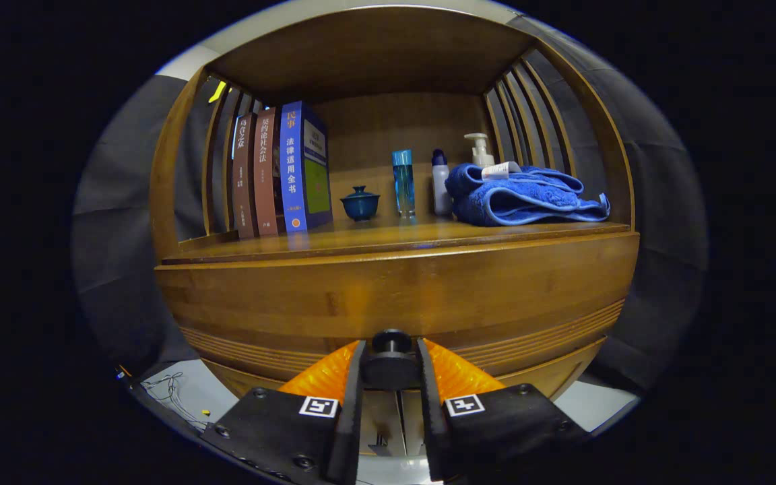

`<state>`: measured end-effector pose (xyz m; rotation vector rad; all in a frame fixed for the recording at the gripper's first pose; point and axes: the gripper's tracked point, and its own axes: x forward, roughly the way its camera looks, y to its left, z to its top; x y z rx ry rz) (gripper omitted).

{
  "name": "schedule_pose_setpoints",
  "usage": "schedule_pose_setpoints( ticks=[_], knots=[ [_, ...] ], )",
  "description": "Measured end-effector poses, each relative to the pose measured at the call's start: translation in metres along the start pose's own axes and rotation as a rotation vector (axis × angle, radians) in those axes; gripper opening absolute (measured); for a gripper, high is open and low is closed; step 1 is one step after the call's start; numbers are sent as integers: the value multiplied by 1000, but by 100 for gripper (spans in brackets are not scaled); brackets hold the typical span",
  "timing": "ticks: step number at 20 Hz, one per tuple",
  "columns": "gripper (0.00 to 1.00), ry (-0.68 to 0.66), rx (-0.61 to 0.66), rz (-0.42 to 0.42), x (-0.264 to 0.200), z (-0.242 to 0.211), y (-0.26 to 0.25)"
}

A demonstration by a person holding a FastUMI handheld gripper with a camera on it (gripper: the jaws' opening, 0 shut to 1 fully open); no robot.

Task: Pull open the drawer, take out the items inside it, and place them on the countertop above the cabinet.

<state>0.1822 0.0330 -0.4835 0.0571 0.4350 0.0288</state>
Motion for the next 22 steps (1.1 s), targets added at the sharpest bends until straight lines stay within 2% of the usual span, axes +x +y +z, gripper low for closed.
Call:
schedule_pose_setpoints(
  ticks=[1,4,14,22],
  knots=[
    [35,1,-14,-24,-2,0,-1],
    [35,-4,-1,-55,-13,-2,0],
    [35,-12,28,-8,-104,-14,-4],
    [35,-10,34,0,-150,-26,-6]
  ],
)
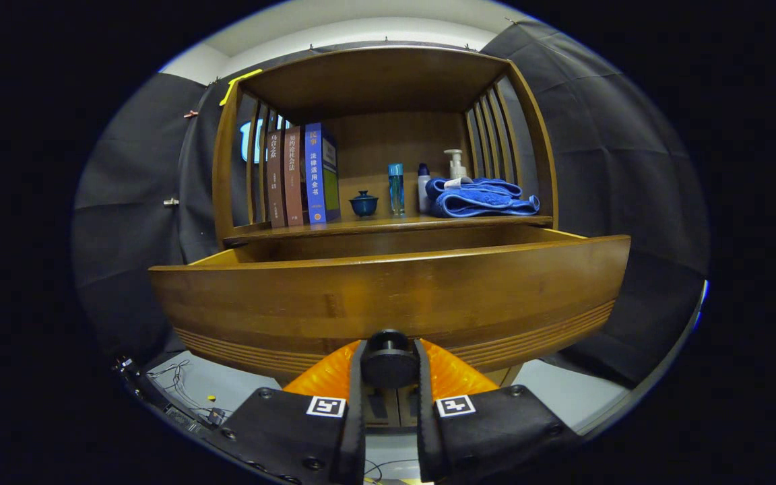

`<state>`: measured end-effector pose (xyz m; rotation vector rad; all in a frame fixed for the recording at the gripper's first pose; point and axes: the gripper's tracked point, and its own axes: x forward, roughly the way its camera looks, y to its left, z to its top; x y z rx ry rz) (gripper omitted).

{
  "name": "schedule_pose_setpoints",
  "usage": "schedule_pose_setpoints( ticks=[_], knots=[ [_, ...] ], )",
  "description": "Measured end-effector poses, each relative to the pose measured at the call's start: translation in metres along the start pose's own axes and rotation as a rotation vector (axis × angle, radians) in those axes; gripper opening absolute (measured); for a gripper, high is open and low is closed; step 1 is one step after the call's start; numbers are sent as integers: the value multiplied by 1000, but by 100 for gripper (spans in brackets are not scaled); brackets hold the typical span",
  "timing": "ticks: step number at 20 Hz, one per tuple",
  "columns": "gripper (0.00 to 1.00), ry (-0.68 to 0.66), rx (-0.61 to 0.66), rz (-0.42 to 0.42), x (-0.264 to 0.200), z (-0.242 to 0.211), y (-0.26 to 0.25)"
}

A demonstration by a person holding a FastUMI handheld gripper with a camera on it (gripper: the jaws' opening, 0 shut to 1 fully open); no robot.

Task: Pull open the drawer, take out the items inside it, and place them on the countertop above the cabinet.

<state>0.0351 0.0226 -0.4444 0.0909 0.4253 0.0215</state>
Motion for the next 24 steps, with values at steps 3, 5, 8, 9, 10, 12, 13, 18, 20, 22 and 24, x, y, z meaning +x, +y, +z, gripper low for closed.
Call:
schedule_pose_setpoints(
  ticks=[3,5,8,9,10,12,13,18,20,22,24],
  knots=[
    [35,2,-9,4,-13,-4,0],
    [35,8,-8,1,-20,-7,-1],
    [34,18,-14,10,-30,-11,-2],
    [34,19,-17,15,-30,-11,-2],
    [35,28,-14,16,-30,-12,-2],
    [41,8,21,38,-34,-8,1],
    [48,-6,30,29,-36,-8,0],
    [99,2,60,20,-52,9,-9],
    [99,-35,94,29,-63,41,-8],
    [99,-104,95,29,-71,90,-12],
    [98,-114,70,51,-69,127,-10]
  ],
)
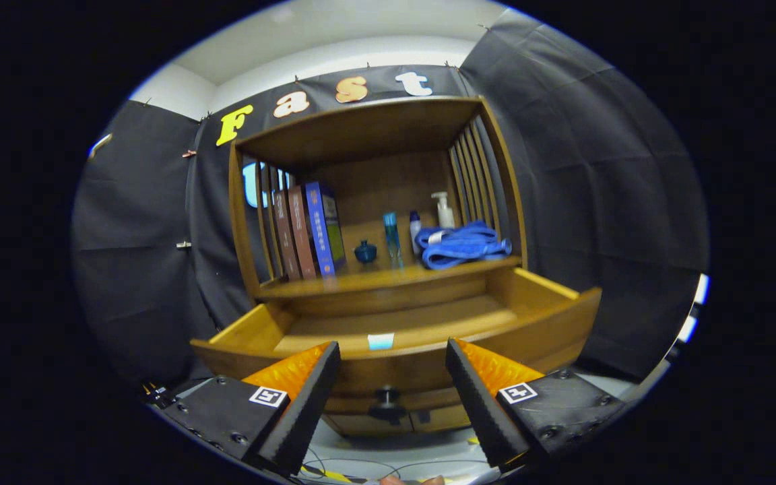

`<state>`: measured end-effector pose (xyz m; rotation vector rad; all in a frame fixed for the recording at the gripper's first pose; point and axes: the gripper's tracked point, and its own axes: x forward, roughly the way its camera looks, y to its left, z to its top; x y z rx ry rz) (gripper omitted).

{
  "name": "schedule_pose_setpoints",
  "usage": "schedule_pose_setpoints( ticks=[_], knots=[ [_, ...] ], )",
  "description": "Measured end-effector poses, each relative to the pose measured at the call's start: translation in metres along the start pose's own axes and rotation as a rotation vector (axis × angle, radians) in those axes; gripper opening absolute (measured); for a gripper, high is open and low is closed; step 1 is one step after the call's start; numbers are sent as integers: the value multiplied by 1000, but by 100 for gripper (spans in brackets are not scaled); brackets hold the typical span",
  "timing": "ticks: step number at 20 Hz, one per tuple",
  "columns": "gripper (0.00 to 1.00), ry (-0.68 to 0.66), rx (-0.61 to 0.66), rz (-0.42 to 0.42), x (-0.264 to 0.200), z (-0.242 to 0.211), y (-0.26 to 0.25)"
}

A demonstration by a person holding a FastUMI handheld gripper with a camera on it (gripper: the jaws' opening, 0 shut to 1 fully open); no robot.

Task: Pull open the drawer, take out the items inside it, and place them on the countertop above the cabinet.

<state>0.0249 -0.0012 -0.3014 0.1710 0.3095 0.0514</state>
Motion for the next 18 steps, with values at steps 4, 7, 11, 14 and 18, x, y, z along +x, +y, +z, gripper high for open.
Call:
schedule_pose_setpoints(
  ticks=[4,7,11,14,18],
  knots=[
    [99,86,-23,65,29,54,10],
    [98,196,8,112,55,71,26],
    [99,431,-22,143,86,55,38],
    [99,585,-75,139,114,27,35],
    [99,779,-106,99,145,-27,28]
  ],
)
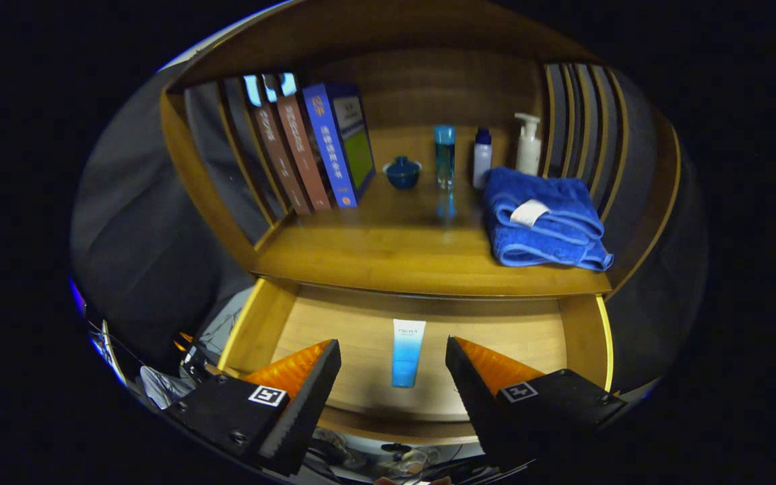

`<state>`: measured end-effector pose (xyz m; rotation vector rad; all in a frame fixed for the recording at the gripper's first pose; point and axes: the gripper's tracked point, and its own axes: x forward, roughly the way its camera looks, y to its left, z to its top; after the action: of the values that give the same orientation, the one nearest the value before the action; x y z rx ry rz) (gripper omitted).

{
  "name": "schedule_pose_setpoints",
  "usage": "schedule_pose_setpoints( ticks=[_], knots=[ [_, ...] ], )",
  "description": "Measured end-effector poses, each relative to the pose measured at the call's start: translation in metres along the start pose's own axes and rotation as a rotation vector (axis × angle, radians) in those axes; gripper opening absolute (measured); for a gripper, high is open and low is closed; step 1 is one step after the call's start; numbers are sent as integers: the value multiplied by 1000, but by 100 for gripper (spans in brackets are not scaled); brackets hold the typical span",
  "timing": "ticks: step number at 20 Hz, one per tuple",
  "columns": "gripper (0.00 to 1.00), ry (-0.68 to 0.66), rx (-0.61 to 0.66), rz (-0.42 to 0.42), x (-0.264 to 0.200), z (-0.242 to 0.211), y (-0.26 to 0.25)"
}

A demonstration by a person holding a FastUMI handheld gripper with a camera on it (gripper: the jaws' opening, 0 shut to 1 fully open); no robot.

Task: Pull open the drawer, take out the items inside it, and place them on the countertop above the cabinet.

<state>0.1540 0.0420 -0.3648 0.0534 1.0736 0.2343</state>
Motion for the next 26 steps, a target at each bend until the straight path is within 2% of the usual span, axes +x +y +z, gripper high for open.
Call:
schedule_pose_setpoints(
  ticks=[4,9,11,14,16,18,22,26],
  knots=[
    [99,165,29,-8,40,-20,2],
    [99,315,-4,-90,82,-54,-5],
    [99,386,-3,-89,93,-74,-3],
    [98,437,12,-113,107,-91,-5],
    [91,451,12,-131,115,-95,-11],
    [73,494,33,-140,117,-105,-16],
    [36,488,4,-133,110,-105,-18],
    [36,458,47,-64,85,-103,-8]
  ],
)
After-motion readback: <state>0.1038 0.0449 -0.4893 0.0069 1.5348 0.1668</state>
